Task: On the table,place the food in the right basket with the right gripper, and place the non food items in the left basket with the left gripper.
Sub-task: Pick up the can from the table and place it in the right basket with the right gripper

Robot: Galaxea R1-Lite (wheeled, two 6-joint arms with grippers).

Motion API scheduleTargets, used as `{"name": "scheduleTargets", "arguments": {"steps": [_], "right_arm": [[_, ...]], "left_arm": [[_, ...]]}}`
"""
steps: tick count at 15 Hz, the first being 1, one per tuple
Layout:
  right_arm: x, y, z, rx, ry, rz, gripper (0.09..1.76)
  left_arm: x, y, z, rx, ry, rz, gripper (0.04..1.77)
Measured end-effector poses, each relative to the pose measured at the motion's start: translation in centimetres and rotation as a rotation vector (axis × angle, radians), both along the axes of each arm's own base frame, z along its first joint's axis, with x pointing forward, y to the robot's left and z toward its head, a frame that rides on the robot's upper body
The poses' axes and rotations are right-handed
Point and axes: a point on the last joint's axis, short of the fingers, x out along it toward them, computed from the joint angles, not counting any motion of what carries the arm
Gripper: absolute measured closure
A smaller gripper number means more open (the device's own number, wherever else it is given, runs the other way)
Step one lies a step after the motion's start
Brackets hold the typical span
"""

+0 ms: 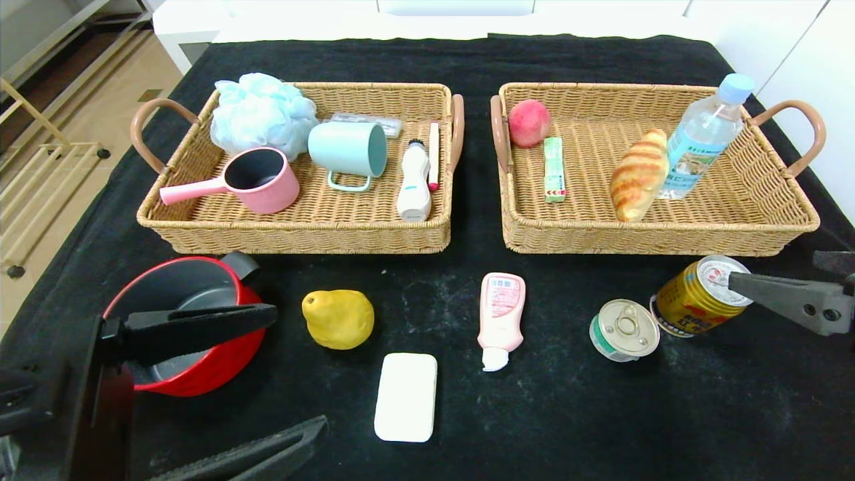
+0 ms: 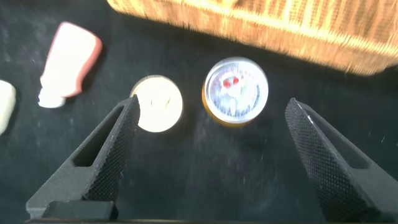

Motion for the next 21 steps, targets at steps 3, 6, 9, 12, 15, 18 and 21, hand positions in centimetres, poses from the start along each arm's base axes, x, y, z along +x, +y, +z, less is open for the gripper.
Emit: {"name": "scheduleTargets", "arguments": {"steps": [3, 6, 9, 12, 15, 18, 21], "right_arm": [[0.5, 0.2, 0.1, -0.007, 0.098, -0.027, 0.14], [2.3, 0.9, 0.4, 0.028, 0.148, -0.128, 0.14], [4.4, 1.9, 0.2, 0.017, 0.206, -0.161, 0.14], [6.5, 2.3, 0.3, 0.045, 0.254, -0.22, 0.14], [8.2, 2.2, -0.1, 0.052, 0.278, -0.265, 0.14], [9.3, 1.8, -0.7, 0.049, 0.3, -0.301, 0.14], [10.0, 1.6, -1.2, 0.066, 0.32, -0.335, 0.14]], "left_arm": [[0.0, 0.1, 0.1, -0.001, -0.003, 0.008, 0.09], [0.0, 0.1, 0.0, 0.0, -0.001, 0.009, 0.09], [0.1, 0.2, 0.1, -0.001, -0.004, 0.015, 0.09], [0.1, 0.2, 0.1, 0.0, -0.002, 0.017, 0.09], [0.1, 0.2, 0.0, 0.002, -0.001, 0.018, 0.09], [0.1, 0.2, 0.0, 0.004, 0.0, 0.017, 0.09], [0.2, 0.2, -0.1, 0.007, 0.004, 0.017, 0.09]]}}
